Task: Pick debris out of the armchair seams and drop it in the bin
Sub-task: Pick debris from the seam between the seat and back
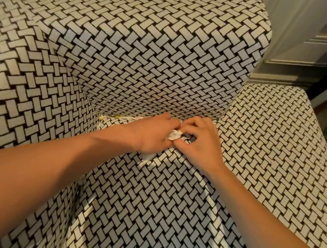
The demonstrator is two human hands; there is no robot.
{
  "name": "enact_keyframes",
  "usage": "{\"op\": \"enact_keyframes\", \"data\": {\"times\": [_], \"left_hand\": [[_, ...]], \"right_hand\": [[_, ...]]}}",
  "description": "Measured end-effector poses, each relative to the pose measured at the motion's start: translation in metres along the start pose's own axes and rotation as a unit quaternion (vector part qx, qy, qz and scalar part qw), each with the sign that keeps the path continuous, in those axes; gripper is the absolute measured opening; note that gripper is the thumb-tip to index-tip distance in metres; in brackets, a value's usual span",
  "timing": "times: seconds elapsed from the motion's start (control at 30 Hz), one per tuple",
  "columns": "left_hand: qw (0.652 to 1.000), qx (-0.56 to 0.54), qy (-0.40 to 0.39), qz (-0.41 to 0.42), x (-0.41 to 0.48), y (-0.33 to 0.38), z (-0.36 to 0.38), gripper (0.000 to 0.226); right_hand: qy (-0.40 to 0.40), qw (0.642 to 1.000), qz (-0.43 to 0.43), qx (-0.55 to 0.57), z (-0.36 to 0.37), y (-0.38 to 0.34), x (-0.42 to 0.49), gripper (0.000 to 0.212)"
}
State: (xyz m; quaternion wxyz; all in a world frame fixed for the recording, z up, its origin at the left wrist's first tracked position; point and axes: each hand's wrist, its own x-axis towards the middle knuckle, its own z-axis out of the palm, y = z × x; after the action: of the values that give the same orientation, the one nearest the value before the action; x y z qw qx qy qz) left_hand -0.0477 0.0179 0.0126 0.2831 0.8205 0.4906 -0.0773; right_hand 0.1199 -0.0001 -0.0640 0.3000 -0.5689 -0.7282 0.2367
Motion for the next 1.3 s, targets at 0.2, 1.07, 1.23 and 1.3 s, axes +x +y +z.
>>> {"op": "enact_keyframes", "data": {"times": [0.2, 1.07, 1.23, 1.3], "left_hand": [[1.000, 0.021, 0.012, -0.002, 0.000, -0.003, 0.003, 0.013], [0.982, 0.097, -0.099, -0.128, -0.008, 0.007, 0.003, 0.049], [0.982, 0.058, -0.073, -0.163, -0.005, -0.003, 0.004, 0.059], [0.983, 0.056, -0.066, -0.165, -0.004, -0.005, 0.004, 0.061]], "right_hand": [[0.005, 0.997, 0.005, 0.074, -0.008, 0.004, -0.013, 0.016], [-0.064, 0.943, 0.089, -0.313, 0.018, -0.016, 0.010, 0.063], [-0.105, 0.927, 0.135, -0.335, 0.019, -0.025, 0.033, 0.085], [-0.112, 0.923, 0.138, -0.340, 0.019, -0.025, 0.036, 0.089]]}}
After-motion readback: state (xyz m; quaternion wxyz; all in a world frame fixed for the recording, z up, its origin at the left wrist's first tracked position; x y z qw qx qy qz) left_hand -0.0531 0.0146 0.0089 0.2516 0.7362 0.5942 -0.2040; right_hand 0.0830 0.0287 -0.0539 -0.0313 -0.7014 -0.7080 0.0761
